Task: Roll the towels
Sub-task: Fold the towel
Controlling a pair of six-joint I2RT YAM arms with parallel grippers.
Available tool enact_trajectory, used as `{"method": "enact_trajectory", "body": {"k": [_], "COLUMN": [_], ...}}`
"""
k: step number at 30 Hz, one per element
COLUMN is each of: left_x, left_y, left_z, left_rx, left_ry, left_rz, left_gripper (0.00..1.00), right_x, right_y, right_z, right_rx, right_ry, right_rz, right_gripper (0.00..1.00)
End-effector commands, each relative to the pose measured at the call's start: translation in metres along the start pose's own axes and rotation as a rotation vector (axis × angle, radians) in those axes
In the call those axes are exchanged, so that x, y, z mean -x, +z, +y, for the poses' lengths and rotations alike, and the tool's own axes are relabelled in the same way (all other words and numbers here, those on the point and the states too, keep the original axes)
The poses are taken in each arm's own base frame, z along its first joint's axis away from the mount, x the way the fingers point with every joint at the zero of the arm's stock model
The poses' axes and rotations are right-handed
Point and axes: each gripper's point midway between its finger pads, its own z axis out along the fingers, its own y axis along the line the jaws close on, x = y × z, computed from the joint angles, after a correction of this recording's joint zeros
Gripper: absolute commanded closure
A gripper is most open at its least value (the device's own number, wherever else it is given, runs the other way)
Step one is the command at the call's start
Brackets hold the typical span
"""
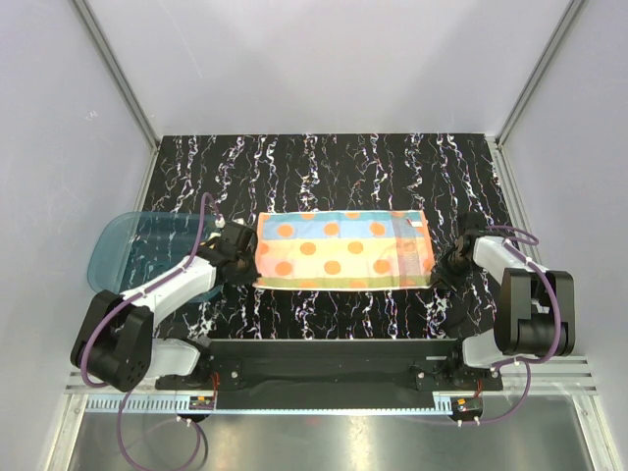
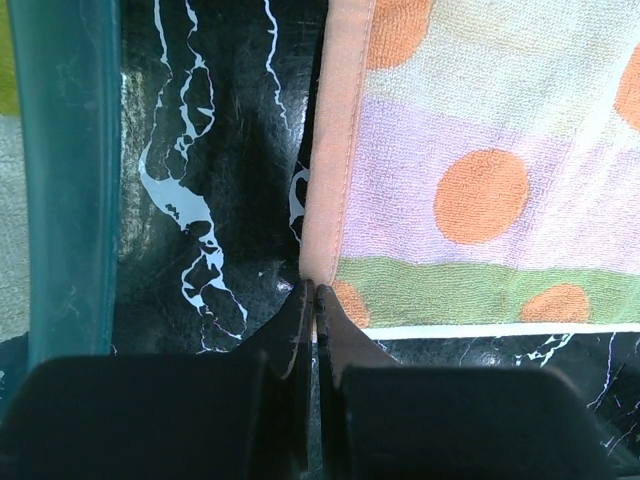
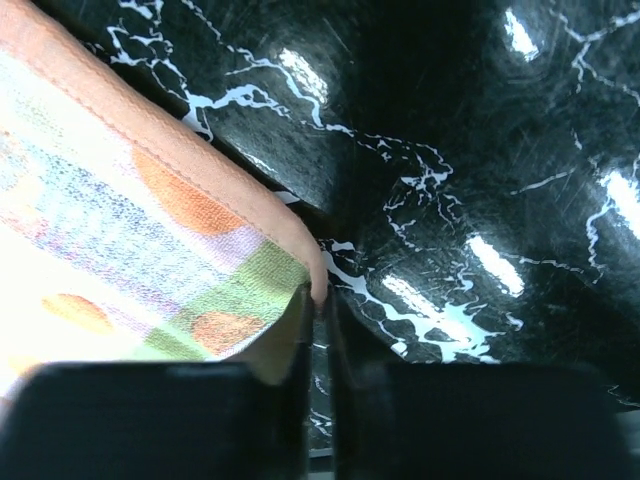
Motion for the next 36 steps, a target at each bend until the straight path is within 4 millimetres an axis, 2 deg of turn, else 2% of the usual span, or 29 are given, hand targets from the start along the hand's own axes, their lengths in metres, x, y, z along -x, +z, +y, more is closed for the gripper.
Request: {"method": "enact_trajectory", "body": {"k": [1, 6, 9, 15, 18, 22, 24, 26, 27, 34, 36], "left_x": [0.010, 0.011, 0.010, -0.004, -0.009, -0.016, -0.017, -0.010, -0.007, 0.037, 0.048], "left_y": [-0.007, -0.011, -0.015, -0.023, -0.029, -0.044, -0.051, -0.061, -0.063, -0.077, -0.076], "left_z": [-0.005, -0.008, -0.013, -0.018, -0.022, -0.032, -0.034, -0.037, -0.032, -0.040, -0.044], "left_rx": [-0.028, -0.046, -0.071, -0.119, -0.147, -0.195, -0.203, -0.214, -0.186, -0.172, -0.168], "left_ry": [0.010, 0.010, 0.013, 0.023, 0.025, 0.041, 0.044, 0.047, 0.049, 0.040, 0.043], "left_rz": [-0.029, -0.025, -0.018, 0.042, 0.063, 0.086, 0.092, 0.069, 0.066, 0.003, 0.000], "left_gripper": [1.00, 1.00, 1.00, 1.00, 1.00, 1.00, 1.00, 1.00, 1.00, 1.00, 1.00], "right_x": [0.005, 0.004, 0.005, 0.000, -0.007, -0.021, -0.021, -0.015, -0.012, 0.025, 0.034], "right_y": [0.002, -0.001, -0.013, -0.056, -0.067, -0.079, -0.085, -0.088, -0.089, -0.110, -0.106], "right_z": [0.002, 0.005, 0.007, 0.013, 0.008, 0.015, 0.015, 0.015, 0.015, 0.050, 0.055], "right_rx": [0.014, 0.033, 0.055, 0.144, 0.146, 0.219, 0.228, 0.221, 0.218, 0.261, 0.250], "right_ry": [0.004, -0.002, -0.001, -0.002, -0.004, 0.009, 0.009, 0.010, 0.005, -0.021, -0.024], "right_rz": [-0.020, -0.019, -0.052, -0.117, -0.120, -0.089, -0.098, -0.131, -0.143, -0.197, -0.200], "right_gripper": [0.99, 1.00, 1.00, 1.00, 1.00, 1.00, 1.00, 1.00, 1.00, 1.00, 1.00]}}
